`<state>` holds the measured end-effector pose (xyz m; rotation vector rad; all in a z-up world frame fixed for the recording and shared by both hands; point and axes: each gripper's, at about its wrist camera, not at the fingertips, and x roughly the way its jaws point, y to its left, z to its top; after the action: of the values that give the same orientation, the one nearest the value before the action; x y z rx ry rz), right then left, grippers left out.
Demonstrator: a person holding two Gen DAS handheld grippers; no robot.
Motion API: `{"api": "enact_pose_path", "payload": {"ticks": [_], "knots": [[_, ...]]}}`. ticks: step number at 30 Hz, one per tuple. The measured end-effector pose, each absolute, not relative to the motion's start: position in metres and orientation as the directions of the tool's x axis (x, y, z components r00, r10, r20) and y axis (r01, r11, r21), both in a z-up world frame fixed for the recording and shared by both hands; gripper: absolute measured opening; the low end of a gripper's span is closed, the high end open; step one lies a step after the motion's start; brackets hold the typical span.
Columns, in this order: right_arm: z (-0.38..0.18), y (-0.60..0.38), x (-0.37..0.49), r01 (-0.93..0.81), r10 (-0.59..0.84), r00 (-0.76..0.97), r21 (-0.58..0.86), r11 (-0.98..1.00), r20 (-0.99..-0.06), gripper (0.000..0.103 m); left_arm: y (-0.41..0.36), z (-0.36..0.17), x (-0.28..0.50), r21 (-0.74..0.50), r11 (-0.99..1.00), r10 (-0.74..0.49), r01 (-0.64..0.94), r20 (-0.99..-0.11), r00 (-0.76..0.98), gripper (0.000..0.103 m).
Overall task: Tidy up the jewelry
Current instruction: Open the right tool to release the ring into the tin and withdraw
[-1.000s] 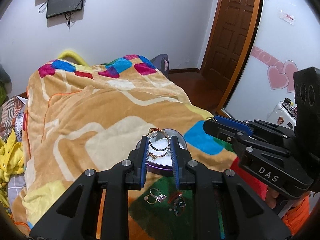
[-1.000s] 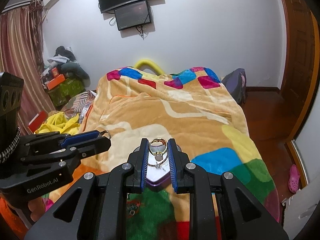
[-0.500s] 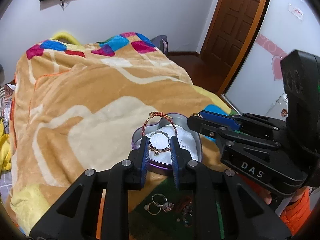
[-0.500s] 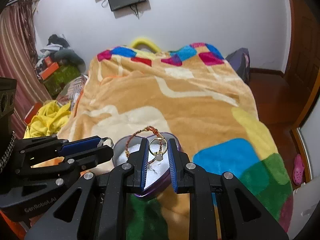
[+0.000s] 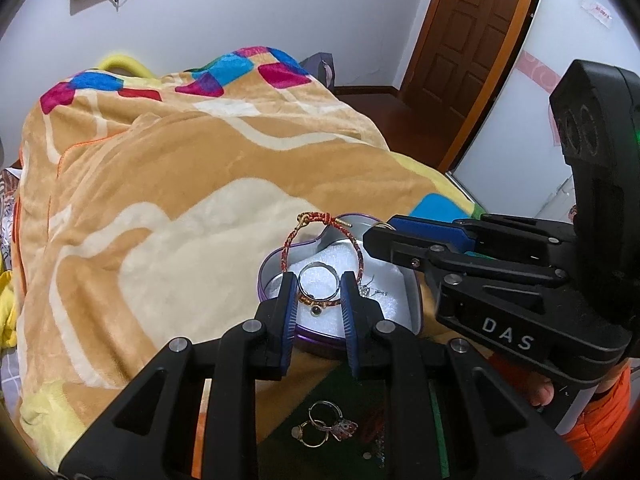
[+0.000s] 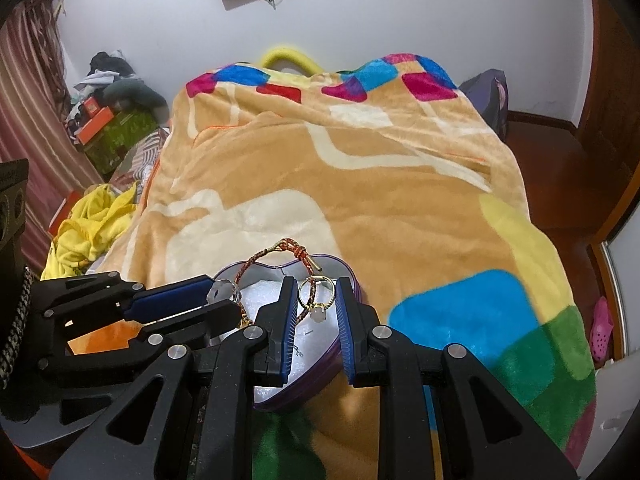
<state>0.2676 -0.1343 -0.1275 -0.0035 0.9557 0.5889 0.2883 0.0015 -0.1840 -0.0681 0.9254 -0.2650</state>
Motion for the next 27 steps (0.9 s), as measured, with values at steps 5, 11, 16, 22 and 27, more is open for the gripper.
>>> {"api": "enact_pose_path", "payload": {"ticks": [5, 11, 16, 22, 27], "knots": [[-0.126, -0.134, 0.267, -0.479, 0.472, 0.435, 0.247, 0.842, -0.767, 0.018, 0.003, -0.183, 0.287, -0.179, 0.964, -0.260, 0.196, -0.779, 0.571, 0.020], [-0.125, -0.133, 0.266, -0.484, 0.472, 0.420, 0.249, 0.839, -0.775, 0.018, 0.006, -0.176, 0.282, -0.175, 0.968, -0.248, 0.181, -0.777, 0.578, 0.020], [-0.117, -0.135, 0.258, -0.484, 0.468, 0.437, 0.237, 0.842, -0.769, 0.018, 0.012, -0.162, 0.270, -0.164, 0.973, -0.229, 0.163, -0.764, 0.603, 0.022], [-0.097, -0.141, 0.238, -0.477, 0.475, 0.481, 0.234, 0.847, -0.737, 0.019, 0.019, -0.144, 0.252, -0.155, 0.977, -0.212, 0.145, -0.746, 0.632, 0.026], [-0.083, -0.142, 0.219, -0.483, 0.464, 0.522, 0.201, 0.852, -0.716, 0.022, 0.023, -0.133, 0.233, -0.148, 0.980, -0.200, 0.134, -0.731, 0.653, 0.035]]}}
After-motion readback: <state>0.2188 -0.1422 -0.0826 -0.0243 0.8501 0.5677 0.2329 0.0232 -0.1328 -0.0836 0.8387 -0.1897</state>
